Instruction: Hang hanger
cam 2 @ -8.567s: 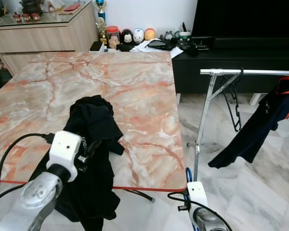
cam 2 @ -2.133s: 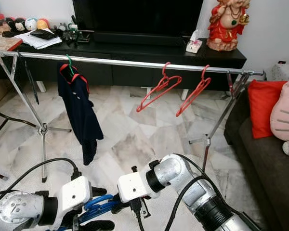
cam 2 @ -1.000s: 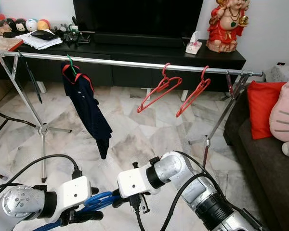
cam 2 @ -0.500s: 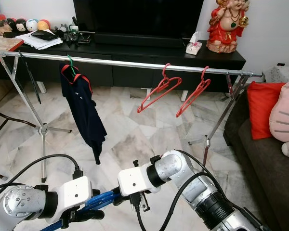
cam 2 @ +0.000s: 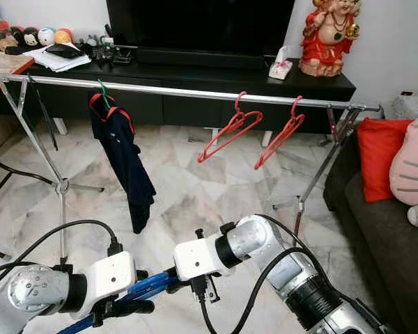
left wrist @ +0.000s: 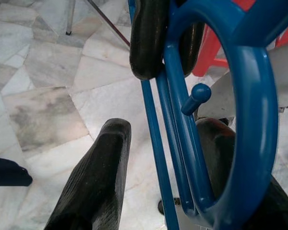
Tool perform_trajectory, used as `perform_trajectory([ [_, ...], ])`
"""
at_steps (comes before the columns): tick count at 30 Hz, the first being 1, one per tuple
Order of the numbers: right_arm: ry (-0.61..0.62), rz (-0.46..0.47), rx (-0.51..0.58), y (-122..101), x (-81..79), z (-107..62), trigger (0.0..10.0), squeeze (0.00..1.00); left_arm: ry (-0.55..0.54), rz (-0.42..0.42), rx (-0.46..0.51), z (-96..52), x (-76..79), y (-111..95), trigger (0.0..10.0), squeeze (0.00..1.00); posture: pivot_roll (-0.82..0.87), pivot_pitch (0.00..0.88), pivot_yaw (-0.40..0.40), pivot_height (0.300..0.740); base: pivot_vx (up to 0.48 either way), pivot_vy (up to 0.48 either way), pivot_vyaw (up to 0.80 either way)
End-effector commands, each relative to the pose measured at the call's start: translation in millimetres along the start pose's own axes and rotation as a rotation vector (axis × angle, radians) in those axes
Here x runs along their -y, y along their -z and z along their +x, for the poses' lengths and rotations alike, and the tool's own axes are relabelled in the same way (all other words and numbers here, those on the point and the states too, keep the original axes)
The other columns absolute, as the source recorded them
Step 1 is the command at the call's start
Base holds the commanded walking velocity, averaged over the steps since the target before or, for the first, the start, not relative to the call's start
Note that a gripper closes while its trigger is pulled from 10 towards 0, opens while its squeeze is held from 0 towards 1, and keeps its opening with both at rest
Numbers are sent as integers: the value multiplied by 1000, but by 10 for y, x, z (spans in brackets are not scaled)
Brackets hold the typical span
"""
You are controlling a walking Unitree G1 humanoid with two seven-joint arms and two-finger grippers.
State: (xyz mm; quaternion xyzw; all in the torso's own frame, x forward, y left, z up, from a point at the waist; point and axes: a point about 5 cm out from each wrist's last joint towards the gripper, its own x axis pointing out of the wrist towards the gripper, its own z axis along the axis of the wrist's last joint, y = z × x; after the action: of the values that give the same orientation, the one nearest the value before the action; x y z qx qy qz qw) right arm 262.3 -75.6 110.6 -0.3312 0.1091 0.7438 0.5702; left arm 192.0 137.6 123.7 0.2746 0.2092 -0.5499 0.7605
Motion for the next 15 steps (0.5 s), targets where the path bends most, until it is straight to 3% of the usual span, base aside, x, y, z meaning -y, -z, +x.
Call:
perform_trajectory([
  [1, -60, 15, 17, 7, -75, 105, 10000, 0, -92, 41, 96, -104, -146, -213, 10000, 106, -40, 0, -83, 740, 0, 0, 0],
  [2, -60, 15, 17, 7, -75, 104, 10000, 0, -85, 40, 97, -109, -142, -218, 10000, 945, -41, 0, -82, 740, 0, 0, 0],
  [3, -60, 14, 17, 7, -73, 103, 10000, 0, -81, 36, 98, -114, -140, -221, 10000, 1000, -40, 0, -82, 740, 0, 0, 0],
  [15, -83, 2, 5, 17, -91, 91, 10000, 0, -72, 69, 90, -166, -163, -266, 10000, 1000, -38, 0, -86, 740, 0, 0, 0],
])
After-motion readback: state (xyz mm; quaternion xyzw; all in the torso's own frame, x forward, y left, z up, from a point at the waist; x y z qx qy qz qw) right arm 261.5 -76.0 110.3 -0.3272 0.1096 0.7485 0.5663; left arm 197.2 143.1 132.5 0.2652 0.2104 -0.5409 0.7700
